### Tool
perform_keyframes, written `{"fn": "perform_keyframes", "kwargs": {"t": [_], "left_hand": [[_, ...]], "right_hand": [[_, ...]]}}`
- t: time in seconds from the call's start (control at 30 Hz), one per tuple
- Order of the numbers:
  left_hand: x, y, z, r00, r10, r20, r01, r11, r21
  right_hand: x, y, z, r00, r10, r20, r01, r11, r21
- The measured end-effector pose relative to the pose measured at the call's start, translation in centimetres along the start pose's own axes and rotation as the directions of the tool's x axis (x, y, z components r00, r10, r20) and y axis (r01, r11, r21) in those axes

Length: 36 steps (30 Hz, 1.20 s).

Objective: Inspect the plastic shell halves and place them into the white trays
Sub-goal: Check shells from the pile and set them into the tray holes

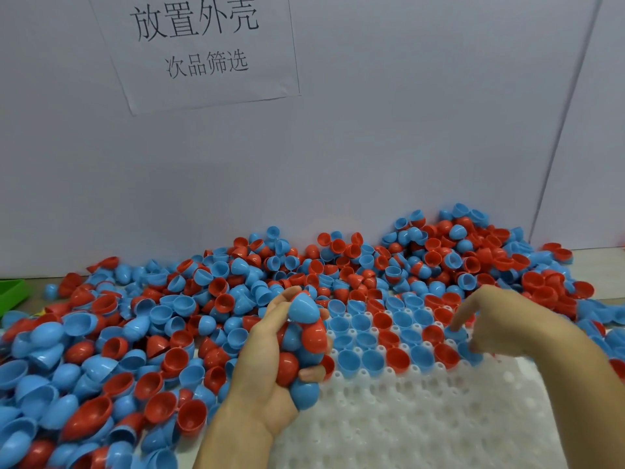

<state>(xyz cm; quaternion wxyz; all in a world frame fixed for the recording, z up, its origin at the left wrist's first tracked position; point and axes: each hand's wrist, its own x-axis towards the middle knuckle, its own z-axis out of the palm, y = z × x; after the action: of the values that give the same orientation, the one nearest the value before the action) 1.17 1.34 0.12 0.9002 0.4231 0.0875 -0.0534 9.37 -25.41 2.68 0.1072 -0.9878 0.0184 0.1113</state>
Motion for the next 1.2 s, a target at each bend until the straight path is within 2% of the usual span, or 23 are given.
{"fn": "perform_keyframes", "kwargs": {"t": [0.1, 0.17, 0.27, 0.3, 0.37, 0.47, 0.63, 0.83, 1.0, 1.1, 1.2], "left_hand": [[0.1, 0.0, 0.0, 1.000, 0.005, -0.010, -0.005, 1.000, 0.000], [0.1, -0.1, 0.2, 0.998, 0.048, -0.047, -0.047, 0.999, 0.022], [0.2, -0.1, 0.4, 0.984, 0.131, -0.118, -0.115, 0.985, 0.129], [0.3, -0.2, 0.4, 0.980, 0.150, -0.134, -0.124, 0.975, 0.186], [0.4, -0.3, 0.5, 0.974, 0.171, -0.150, -0.131, 0.961, 0.245], [0.2, -0.1, 0.7, 0.977, 0.154, -0.149, -0.123, 0.972, 0.202], [-0.3, 0.2, 0.9, 0.997, 0.034, -0.072, -0.030, 0.998, 0.050], [-0.5, 0.4, 0.6, 0.998, 0.019, -0.059, -0.023, 0.997, -0.074], [-0.4, 0.3, 0.7, 0.999, -0.039, -0.033, 0.035, 0.993, -0.117], [-0.3, 0.2, 0.7, 0.997, -0.071, -0.007, 0.070, 0.993, -0.094], [-0.3, 0.2, 0.7, 0.999, -0.050, -0.019, 0.049, 0.996, -0.077]], "right_hand": [[-1.2, -1.4, -2.0, 0.982, -0.117, -0.149, 0.121, 0.992, 0.018], [-2.5, -3.6, -2.8, 0.929, -0.274, -0.250, 0.312, 0.941, 0.129], [-4.8, -8.5, -2.5, 0.824, -0.530, -0.202, 0.562, 0.716, 0.413], [-5.2, -9.8, -1.9, 0.786, -0.590, -0.184, 0.601, 0.658, 0.454], [-5.4, -11.6, -0.6, 0.739, -0.647, -0.189, 0.649, 0.609, 0.456], [-4.9, -12.0, 0.2, 0.738, -0.643, -0.204, 0.648, 0.592, 0.480], [-4.4, -11.2, 0.1, 0.727, -0.655, -0.207, 0.629, 0.513, 0.585], [-3.9, -10.4, -0.3, 0.713, -0.651, -0.261, 0.648, 0.468, 0.600], [-3.6, -11.2, 0.6, 0.728, -0.553, -0.405, 0.675, 0.476, 0.564], [-3.8, -11.7, 1.1, 0.730, -0.585, -0.353, 0.676, 0.540, 0.502], [-4.1, -11.8, 1.2, 0.721, -0.613, -0.323, 0.681, 0.540, 0.495]]}}
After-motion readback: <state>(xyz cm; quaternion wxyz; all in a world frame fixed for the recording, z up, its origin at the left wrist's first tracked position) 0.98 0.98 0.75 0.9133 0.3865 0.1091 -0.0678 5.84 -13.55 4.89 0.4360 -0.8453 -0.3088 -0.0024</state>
